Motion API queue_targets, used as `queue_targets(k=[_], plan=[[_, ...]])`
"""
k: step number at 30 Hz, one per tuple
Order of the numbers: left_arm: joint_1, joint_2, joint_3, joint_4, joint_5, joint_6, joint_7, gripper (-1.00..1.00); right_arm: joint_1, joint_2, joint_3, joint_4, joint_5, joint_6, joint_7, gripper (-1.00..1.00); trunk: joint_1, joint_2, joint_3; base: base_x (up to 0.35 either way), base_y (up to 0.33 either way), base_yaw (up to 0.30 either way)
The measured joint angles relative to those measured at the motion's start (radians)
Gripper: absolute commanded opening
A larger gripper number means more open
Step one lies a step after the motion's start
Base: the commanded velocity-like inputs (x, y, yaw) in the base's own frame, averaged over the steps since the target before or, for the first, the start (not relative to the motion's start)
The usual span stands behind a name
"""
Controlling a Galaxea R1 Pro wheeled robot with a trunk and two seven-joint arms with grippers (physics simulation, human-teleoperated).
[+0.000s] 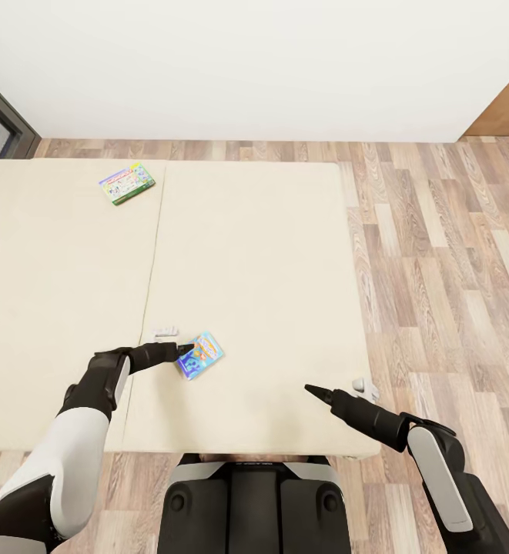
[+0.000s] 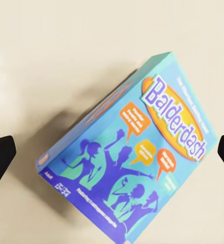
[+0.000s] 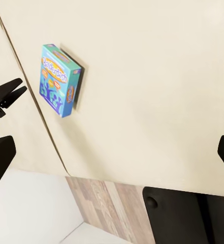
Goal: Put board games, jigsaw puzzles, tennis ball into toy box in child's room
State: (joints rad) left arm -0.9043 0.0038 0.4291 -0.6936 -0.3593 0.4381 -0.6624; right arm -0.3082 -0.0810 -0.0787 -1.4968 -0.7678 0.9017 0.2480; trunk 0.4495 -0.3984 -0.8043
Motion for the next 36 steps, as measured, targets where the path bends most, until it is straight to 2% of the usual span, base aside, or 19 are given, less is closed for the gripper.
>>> queue_targets(k=[36], plan=[[0.000, -0.004, -0.002, 0.000, -0.006, -0.027, 0.000, 1.00, -0.001, 0.003, 0.000, 0.000, 0.000, 0.000, 0.000, 1.00, 0.000, 0.000, -0.050, 0.000, 0.000, 0.000]])
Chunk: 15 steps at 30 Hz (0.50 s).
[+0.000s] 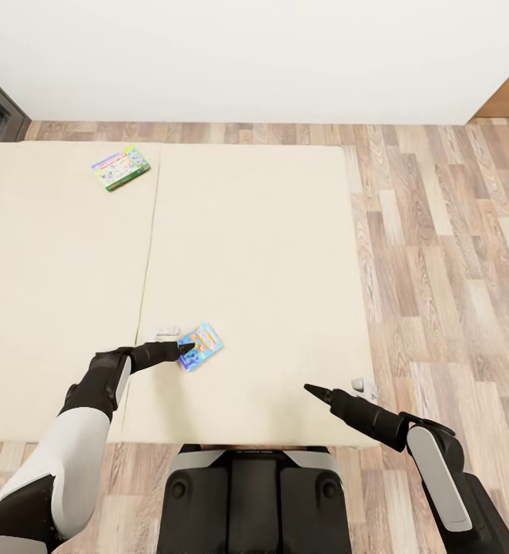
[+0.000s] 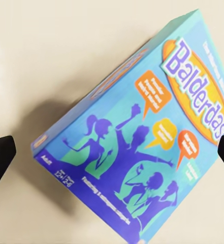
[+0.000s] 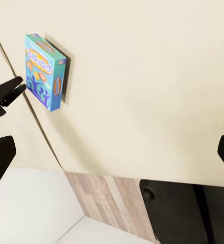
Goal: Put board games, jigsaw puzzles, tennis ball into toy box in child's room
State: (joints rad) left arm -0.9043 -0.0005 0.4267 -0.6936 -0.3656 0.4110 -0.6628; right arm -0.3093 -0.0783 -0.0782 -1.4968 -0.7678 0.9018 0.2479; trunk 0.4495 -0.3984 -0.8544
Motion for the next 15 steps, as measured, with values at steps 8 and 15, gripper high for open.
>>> queue_targets(k=[8, 15], plan=[[0.000, -0.001, -0.001, 0.000, 0.001, -0.001, 0.000, 1.00, 0.000, 0.000, 0.000, 0.000, 0.000, 0.000, 0.001, 1.00, 0.000, 0.000, -0.012, 0.000, 0.000, 0.000], [0.000, -0.003, -0.001, 0.000, 0.001, -0.002, 0.000, 1.00, 0.000, 0.000, 0.000, 0.000, 0.000, 0.000, 0.001, 1.00, 0.000, 0.000, -0.022, 0.000, 0.000, 0.000]])
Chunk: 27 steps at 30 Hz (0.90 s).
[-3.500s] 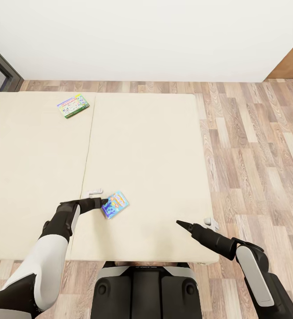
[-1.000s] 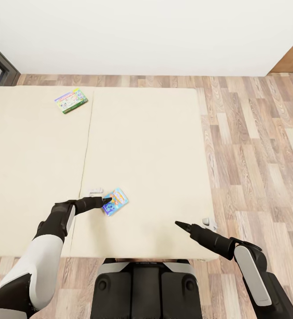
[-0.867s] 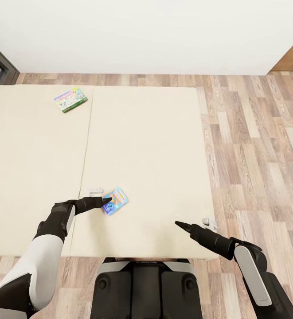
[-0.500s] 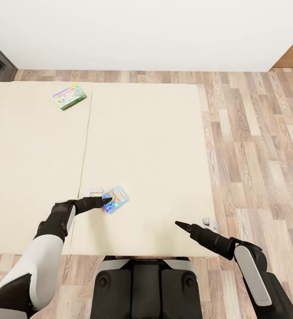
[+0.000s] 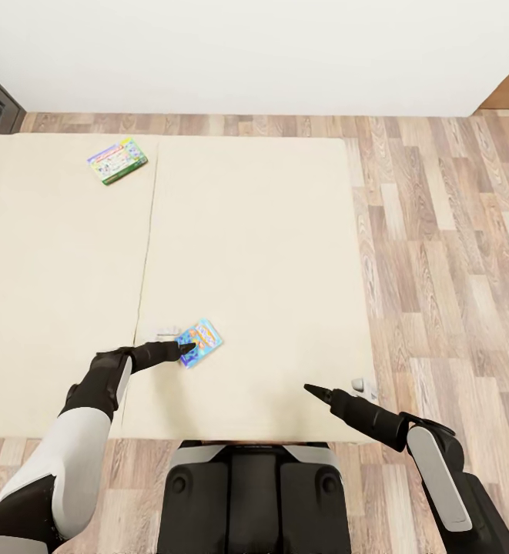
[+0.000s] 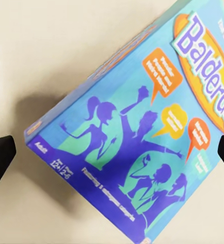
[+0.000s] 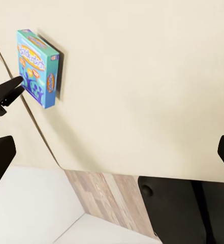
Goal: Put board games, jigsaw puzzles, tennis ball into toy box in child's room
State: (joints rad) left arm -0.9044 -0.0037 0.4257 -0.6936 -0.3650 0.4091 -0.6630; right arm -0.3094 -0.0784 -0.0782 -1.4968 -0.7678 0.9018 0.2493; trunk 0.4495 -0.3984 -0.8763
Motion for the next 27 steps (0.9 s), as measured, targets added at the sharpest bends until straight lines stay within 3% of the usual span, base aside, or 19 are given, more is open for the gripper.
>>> queue_targets(k=[12, 27], plan=[[0.000, -0.003, 0.001, 0.000, -0.001, 0.000, 0.000, 1.00, 0.000, 0.001, 0.001, 0.000, 0.000, 0.000, 0.000, 1.00, 0.000, 0.000, -0.015, 0.000, -0.003, 0.000], [0.000, -0.006, 0.000, -0.001, -0.002, -0.001, 0.000, 1.00, 0.001, -0.002, 0.001, 0.000, 0.000, -0.001, 0.000, 1.00, 0.000, 0.000, -0.016, 0.000, -0.166, 0.000]])
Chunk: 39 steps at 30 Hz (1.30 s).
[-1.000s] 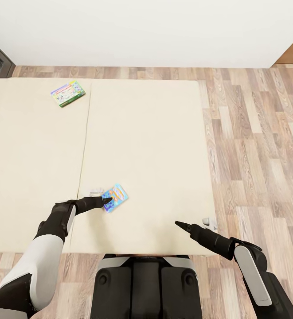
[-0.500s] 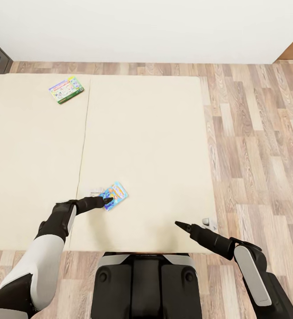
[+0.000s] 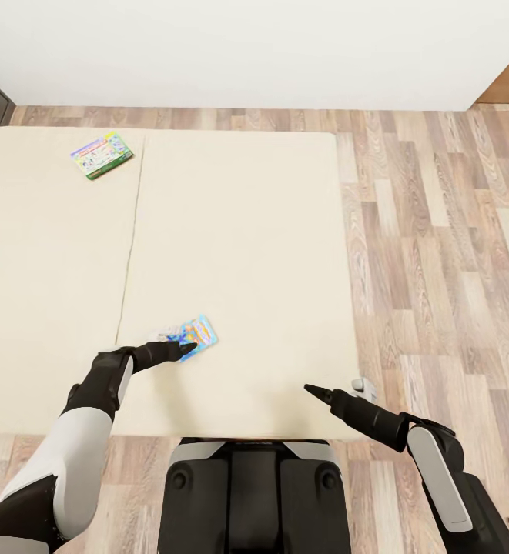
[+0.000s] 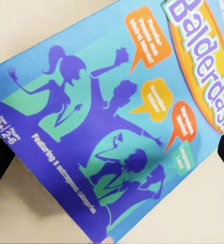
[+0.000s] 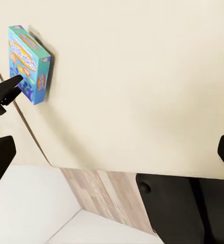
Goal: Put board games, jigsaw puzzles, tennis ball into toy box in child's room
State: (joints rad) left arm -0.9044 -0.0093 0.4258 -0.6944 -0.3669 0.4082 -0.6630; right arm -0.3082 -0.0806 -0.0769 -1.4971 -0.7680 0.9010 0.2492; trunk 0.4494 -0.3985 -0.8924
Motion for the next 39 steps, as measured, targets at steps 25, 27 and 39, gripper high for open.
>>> queue_targets(k=[25, 27, 39], plan=[[0.000, -0.002, -0.002, -0.006, -0.001, -0.001, 0.000, 1.00, 0.000, 0.000, 0.000, 0.000, 0.000, 0.000, 0.000, 1.00, 0.000, 0.000, 0.000, 0.000, -0.292, 0.000], [0.000, -0.002, -0.002, -0.007, 0.000, 0.000, 0.000, 1.00, 0.000, 0.000, 0.000, 0.000, 0.000, 0.000, 0.000, 1.00, 0.000, 0.000, 0.000, 0.000, -0.170, 0.000], [0.000, 0.008, -0.001, -0.014, -0.003, 0.009, 0.001, 1.00, -0.001, -0.002, 0.000, 0.000, 0.000, -0.001, 0.000, 1.00, 0.000, 0.000, 0.000, 0.000, -0.025, 0.000]])
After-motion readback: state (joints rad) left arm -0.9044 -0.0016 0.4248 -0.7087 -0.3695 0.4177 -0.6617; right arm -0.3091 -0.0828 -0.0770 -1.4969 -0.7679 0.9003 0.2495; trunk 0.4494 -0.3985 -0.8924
